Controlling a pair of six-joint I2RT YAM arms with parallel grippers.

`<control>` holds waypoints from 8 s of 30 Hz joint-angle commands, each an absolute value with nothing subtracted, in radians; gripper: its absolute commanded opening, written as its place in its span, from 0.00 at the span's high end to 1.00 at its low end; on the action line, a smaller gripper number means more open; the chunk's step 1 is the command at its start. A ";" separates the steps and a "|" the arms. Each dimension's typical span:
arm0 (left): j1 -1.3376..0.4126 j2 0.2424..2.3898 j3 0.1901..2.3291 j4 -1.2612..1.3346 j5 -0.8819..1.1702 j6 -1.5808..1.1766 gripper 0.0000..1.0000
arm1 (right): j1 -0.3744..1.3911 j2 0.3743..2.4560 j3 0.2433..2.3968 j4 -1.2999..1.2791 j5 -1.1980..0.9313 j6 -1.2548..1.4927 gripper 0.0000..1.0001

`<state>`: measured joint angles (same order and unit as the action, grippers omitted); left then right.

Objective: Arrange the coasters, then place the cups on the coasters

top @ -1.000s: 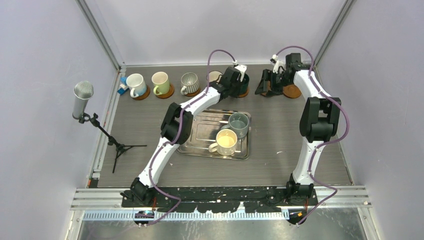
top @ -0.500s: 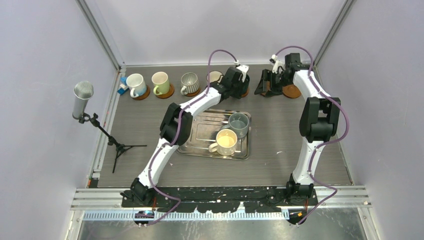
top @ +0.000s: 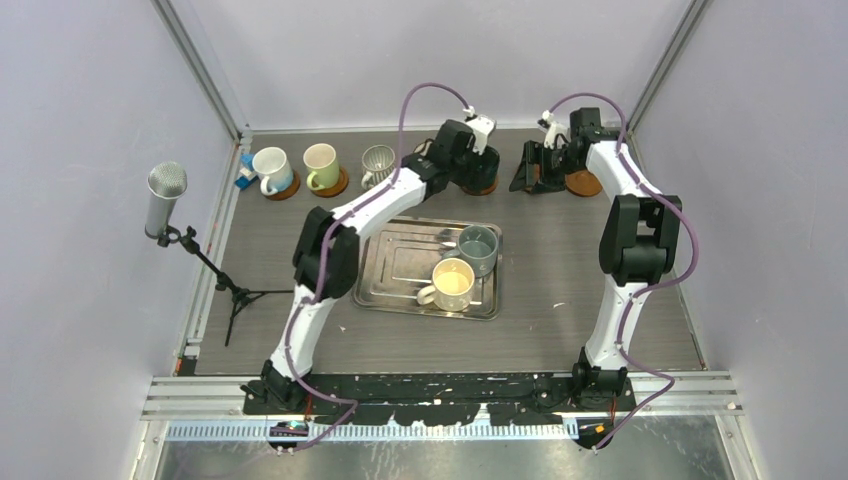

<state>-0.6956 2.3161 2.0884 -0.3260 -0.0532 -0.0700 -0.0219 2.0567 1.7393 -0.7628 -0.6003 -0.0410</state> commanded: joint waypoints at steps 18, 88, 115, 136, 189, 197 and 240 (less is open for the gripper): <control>-0.459 1.565 1.237 -0.542 0.471 0.522 0.23 | 0.063 1.840 1.490 -0.892 -0.621 -0.295 0.27; -0.646 1.852 1.229 0.029 0.316 0.171 0.51 | 0.335 2.152 1.828 -0.684 -0.639 -0.166 0.46; -0.394 1.510 1.030 -0.159 0.202 0.100 0.28 | 0.484 1.992 1.731 -0.877 -0.340 0.030 0.24; -0.356 1.390 0.947 -0.161 0.119 0.102 0.24 | 0.608 2.072 1.753 -0.810 -0.202 0.094 0.54; -0.347 1.408 1.001 -0.165 0.095 0.119 0.23 | 0.578 1.957 1.644 -0.479 -0.231 -0.029 1.00; -0.337 1.437 1.043 -0.144 0.086 0.102 0.21 | 0.537 1.887 1.617 -0.414 -0.291 -0.002 1.00; -0.327 1.560 1.171 -0.127 0.158 0.112 0.14 | 0.101 1.510 1.446 -0.542 -0.260 0.049 1.00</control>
